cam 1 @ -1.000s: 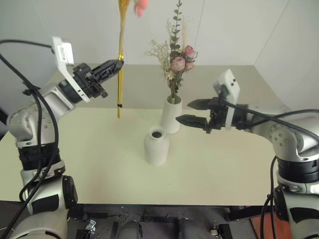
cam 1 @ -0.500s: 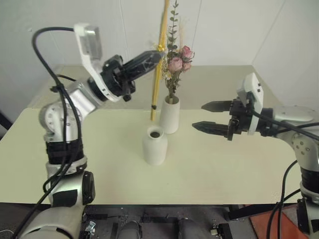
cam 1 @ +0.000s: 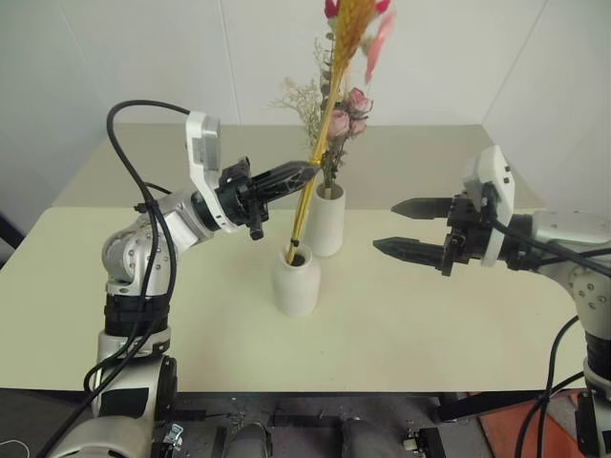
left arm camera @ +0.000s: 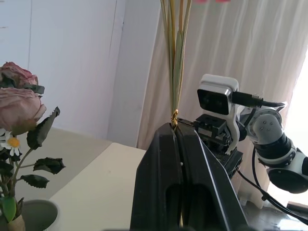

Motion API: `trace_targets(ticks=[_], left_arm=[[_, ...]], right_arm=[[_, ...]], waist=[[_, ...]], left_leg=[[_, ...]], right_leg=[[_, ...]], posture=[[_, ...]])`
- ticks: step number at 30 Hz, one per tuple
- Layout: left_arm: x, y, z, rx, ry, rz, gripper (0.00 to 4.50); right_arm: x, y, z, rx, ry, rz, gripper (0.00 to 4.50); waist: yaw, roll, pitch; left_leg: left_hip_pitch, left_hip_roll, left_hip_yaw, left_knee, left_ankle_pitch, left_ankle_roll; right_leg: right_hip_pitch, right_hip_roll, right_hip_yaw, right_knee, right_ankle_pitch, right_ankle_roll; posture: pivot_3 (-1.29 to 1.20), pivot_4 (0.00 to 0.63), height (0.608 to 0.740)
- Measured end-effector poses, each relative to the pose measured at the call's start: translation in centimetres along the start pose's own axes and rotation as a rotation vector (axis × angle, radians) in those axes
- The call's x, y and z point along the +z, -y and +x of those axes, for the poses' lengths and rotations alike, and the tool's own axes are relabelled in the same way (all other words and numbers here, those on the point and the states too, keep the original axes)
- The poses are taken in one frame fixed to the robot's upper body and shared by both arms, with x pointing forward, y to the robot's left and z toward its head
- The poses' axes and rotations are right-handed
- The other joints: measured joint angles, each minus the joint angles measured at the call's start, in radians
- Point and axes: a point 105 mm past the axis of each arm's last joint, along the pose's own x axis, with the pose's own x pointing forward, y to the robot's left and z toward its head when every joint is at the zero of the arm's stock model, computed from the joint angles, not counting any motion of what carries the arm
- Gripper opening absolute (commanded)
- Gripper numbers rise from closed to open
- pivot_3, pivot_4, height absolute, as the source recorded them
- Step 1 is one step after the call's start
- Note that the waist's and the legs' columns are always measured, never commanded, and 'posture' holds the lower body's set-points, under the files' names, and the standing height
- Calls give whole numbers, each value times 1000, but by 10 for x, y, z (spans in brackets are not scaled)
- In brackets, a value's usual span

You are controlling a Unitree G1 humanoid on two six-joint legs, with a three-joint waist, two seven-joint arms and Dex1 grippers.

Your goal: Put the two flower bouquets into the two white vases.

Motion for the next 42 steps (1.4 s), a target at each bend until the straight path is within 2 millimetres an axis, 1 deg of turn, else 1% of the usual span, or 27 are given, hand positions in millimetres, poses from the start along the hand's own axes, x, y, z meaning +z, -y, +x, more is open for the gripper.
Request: trace_targets(ticks=[3,7,10,13,15,16,17,18,20,22,24,26,27,29,32,38,42], left_arm=[[-9,-1,0,8,-10,-18,19],[-9,-2,1,23,-9,-10,19],[-10,-3,-1,31,-18,-17,633],[-23,-7,-24,92,-102,-71,1584],[-27,-5,-39,123,-137,-85,2226],[-25,-3,-48,139,-153,-82,2604],[-21,0,-58,155,-165,-70,2869],[-18,4,-66,169,-178,-58,3260],[-13,12,-84,199,-214,-32,3880],[-14,20,-101,230,-264,-19,4483],[-19,29,-123,265,-340,-23,4483],[-20,36,-140,294,-389,-20,4483],[-17,41,-148,306,-418,-10,4483],[-6,47,-157,322,-449,33,4483],[9,54,-162,326,-480,96,4483],[20,61,-164,321,-501,147,4483],[22,64,-165,323,-517,158,4483]], right_arm=[[2,2,-2,-14,7,-3,4500],[2,2,-2,-15,7,-2,4500],[1,2,-2,-15,7,-2,4500],[0,1,-2,-15,0,3,4500],[-1,1,-3,-14,-2,3,4500],[-1,1,-3,-12,-3,2,4500],[-1,1,-3,-12,-7,2,4500],[-1,1,-3,-11,-9,2,4500],[-2,2,-4,-11,-16,4,4500],[-4,1,-4,-2,-22,9,4500],[-8,1,-5,6,-32,20,4500],[-13,1,-6,15,-46,37,4500],[-16,2,-6,17,-57,42,4500],[-20,4,-8,16,-69,55,4500],[-23,6,-9,19,-80,59,4500],[-32,12,-16,-11,-115,74,4500],[-37,15,-24,-37,-134,85,4500]], waist=[[1,0,0],[1,0,0],[1,0,0],[-8,0,0],[-8,0,0],[-8,0,0],[-8,0,0],[-7,0,0],[-5,0,0],[-4,0,0],[-4,0,0],[-2,0,0],[-1,0,0],[4,0,0],[8,0,0],[8,0,0],[8,0,0]], left_leg=[[0,0,0,0,0,0],[0,0,0,0,0,0],[0,0,0,0,0,0],[0,1,0,0,0,0],[0,1,0,0,0,0],[0,1,0,0,0,0],[0,1,0,0,0,0],[0,1,0,0,0,0],[0,1,0,0,0,0],[1,1,0,0,0,0],[1,1,1,-1,0,0],[1,2,1,-1,0,0],[1,2,1,-1,0,0],[1,2,1,-1,0,0],[1,2,2,-1,0,0],[1,2,2,-1,0,0],[1,2,2,-1,0,0]], right_leg=[[0,0,0,0,0,0],[0,0,0,0,0,0],[0,0,0,0,0,0],[0,1,0,0,0,0],[-1,1,0,0,0,0],[-1,1,0,0,0,0],[-1,1,0,0,0,0],[-1,1,0,0,0,0],[0,0,0,0,0,0],[0,0,0,0,0,0],[0,0,0,0,0,0],[-1,0,0,0,0,-1],[-1,0,0,0,-1,-1],[0,0,0,-1,-1,-1],[0,0,0,-1,-1,-1],[-1,0,0,-1,-1,-1],[-1,0,0,0,-1,-1]], posture=[[0,150,740],[0,150,740],[0,150,740],[0,150,740],[0,150,740],[0,150,740],[0,150,740],[0,150,740],[0,150,740],[0,150,740],[0,150,740],[0,150,740],[0,150,740],[0,150,740],[0,150,740],[0,150,740],[0,150,740]])
